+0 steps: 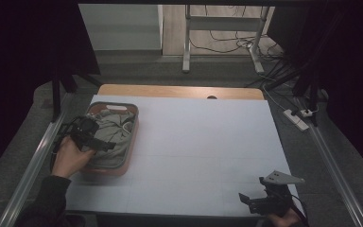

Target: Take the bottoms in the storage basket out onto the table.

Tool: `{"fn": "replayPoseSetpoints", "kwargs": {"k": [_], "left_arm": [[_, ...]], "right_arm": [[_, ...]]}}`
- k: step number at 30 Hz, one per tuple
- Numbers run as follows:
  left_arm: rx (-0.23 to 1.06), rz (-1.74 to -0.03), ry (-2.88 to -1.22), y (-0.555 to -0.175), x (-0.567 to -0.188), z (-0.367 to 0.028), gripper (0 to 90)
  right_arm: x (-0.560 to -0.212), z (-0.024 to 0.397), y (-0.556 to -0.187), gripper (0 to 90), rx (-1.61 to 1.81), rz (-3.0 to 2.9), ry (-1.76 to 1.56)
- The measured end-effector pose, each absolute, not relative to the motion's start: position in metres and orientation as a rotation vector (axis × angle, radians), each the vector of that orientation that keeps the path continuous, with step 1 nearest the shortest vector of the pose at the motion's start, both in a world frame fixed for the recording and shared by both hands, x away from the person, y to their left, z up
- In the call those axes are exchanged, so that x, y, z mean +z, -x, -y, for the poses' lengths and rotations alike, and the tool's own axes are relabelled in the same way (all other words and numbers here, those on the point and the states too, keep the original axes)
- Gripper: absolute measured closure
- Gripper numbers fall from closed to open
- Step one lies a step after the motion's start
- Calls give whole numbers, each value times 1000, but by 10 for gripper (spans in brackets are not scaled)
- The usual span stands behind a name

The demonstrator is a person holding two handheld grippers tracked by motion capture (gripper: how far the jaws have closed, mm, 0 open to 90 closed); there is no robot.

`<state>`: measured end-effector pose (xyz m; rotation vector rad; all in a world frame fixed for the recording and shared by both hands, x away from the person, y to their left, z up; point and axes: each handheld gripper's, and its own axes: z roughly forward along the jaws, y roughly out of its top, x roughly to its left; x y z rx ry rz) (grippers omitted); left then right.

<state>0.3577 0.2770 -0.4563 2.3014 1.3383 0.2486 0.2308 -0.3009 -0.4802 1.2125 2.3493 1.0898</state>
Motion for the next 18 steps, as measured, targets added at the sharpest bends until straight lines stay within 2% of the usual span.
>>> {"fn": "replayPoseSetpoints", "kwargs": {"k": [18], "left_arm": [[218,-1380,-2306,-387,-466,-276,0]], "right_arm": [[-480,301,-231,9,1091,-2353,-1218]]}}
